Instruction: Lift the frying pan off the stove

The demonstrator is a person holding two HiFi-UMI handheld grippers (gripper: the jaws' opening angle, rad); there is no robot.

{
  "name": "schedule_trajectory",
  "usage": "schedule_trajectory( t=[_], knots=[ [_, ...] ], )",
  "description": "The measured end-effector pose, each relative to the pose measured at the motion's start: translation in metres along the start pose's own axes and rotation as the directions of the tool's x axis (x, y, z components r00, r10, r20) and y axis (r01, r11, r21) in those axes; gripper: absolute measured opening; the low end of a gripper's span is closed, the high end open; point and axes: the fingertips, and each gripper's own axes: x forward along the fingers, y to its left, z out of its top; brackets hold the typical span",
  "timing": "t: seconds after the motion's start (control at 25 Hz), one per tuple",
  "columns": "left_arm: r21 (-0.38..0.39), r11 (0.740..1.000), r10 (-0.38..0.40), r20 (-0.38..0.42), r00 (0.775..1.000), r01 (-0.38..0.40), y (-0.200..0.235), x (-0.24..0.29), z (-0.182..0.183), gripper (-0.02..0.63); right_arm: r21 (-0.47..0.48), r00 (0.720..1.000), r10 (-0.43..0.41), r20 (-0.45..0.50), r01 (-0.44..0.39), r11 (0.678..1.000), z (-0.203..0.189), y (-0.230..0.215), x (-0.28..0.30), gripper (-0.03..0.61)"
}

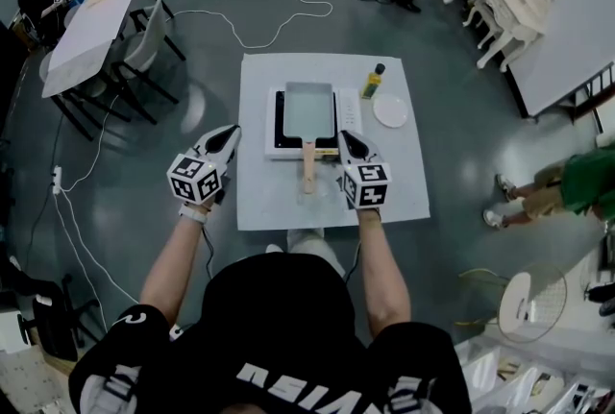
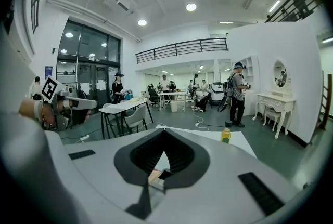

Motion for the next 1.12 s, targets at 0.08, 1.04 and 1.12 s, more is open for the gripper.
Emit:
schedule_trajectory(
  t=[0.08, 1.04, 1.12],
  knots=[
    [-0.005, 1.0, -0.008, -0.01, 1.0, 0.008, -0.002, 0.001, -0.005, -0.002, 0.003, 1.0, 0.004, -0.008, -0.004, 1.0, -0.004, -0.001, 0.001, -0.005],
    [-0.067, 0.992, -0.116, -0.11, 0.987, 0.109, -0.034, 0.021, -0.066, -0.002, 0.122, 0.989, 0.073, -0.13, -0.057, 0.991, -0.069, -0.007, 0.002, -0.003],
    [-0.084, 0.987, -0.149, -0.116, 0.982, 0.14, -0.039, 0.023, -0.073, -0.002, 0.14, 0.984, 0.098, -0.149, -0.077, 0.987, -0.078, -0.003, 0.005, -0.003]
  ],
)
